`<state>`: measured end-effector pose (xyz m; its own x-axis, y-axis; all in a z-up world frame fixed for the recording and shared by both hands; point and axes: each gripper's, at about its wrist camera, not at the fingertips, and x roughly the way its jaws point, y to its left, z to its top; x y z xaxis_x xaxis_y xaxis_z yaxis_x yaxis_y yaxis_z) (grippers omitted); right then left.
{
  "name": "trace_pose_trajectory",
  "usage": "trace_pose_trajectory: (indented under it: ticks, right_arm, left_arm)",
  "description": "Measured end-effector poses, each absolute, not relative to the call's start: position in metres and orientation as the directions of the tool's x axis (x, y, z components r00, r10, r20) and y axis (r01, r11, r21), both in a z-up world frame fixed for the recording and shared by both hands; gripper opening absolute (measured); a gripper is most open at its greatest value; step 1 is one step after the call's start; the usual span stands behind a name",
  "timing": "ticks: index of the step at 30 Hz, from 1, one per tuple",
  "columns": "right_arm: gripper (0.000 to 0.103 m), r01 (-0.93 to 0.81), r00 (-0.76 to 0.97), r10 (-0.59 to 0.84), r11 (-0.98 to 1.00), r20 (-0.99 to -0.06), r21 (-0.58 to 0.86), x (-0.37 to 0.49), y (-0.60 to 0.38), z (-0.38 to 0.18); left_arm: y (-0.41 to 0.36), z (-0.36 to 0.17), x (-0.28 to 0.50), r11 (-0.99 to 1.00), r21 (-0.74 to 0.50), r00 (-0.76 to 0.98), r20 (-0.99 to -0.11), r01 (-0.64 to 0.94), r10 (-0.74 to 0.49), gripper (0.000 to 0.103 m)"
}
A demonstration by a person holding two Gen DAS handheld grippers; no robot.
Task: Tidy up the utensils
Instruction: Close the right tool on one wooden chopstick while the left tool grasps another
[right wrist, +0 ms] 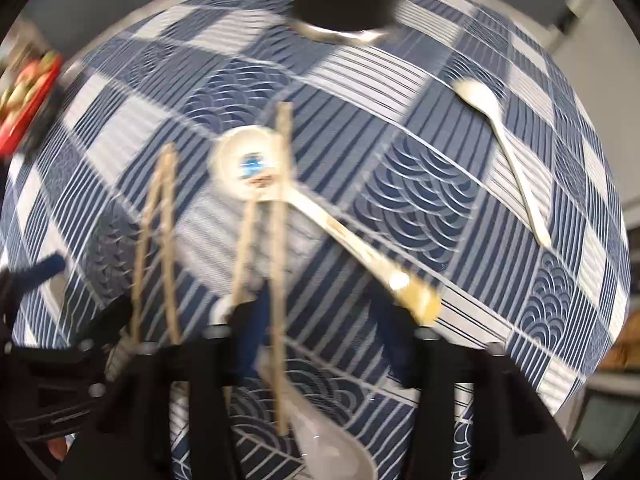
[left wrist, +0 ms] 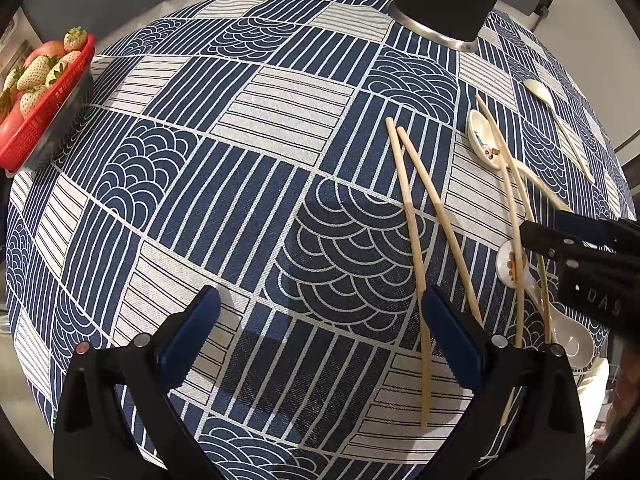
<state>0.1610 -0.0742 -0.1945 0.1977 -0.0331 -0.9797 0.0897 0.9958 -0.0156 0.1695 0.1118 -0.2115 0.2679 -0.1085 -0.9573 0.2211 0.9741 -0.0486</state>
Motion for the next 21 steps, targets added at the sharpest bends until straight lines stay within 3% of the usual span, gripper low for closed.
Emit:
trace_pose_trajectory:
  ticks: [1,2,4,6,8,11,14,21]
  right_arm:
    - [0.075,0.126,0.179,-0.024,0.992,-0.984,-0.001,0.162,-0.085,-0.198]
    - [0.073,0.098,0.173,-0.020,0.995,-0.985,-0.003,0.163,-0.089,-0.199]
    - [0.064,0.078,0.174,-0.016,0.997,-0.985,-0.002,0.162,-0.089,-0.197]
    - [0.036,0.038,0.198,-0.007,0.999,-0.980,0.000,0.159,-0.084,-0.193]
    - [0.022,0.015,0.210,0.001,1.000,-0.978,0.004,0.155,-0.081,-0.191]
    - [0.019,-0.028,0.230,0.004,1.000,-0.973,-0.002,0.150,-0.079,-0.190]
    - [0.011,-0.078,0.226,0.018,0.997,-0.974,0.000,0.141,-0.079,-0.190]
    - [0.006,-0.152,0.216,0.002,0.988,-0.976,-0.032,0.135,-0.061,-0.186]
  left_arm:
    - [0.113,-0.211,0.169,0.973,-0.045,0.270,-0.957,0.225,-0.107,0.094]
    - [0.112,-0.211,0.165,0.971,0.008,0.281,-0.958,0.237,-0.060,0.082]
    - [0.118,-0.205,0.160,0.970,0.000,0.280,-0.957,0.243,-0.070,0.077]
    - [0.119,-0.201,0.160,0.970,0.000,0.276,-0.959,0.242,-0.069,0.070]
    - [0.124,-0.196,0.161,0.976,-0.009,0.275,-0.959,0.219,-0.071,0.064]
    - [0.125,-0.191,0.158,0.974,-0.004,0.291,-0.954,0.227,-0.071,0.065]
    - [0.125,-0.189,0.155,0.979,-0.043,0.269,-0.958,0.199,-0.096,0.080]
    - [0.108,-0.182,0.152,0.981,-0.105,0.262,-0.954,0.165,-0.146,0.086]
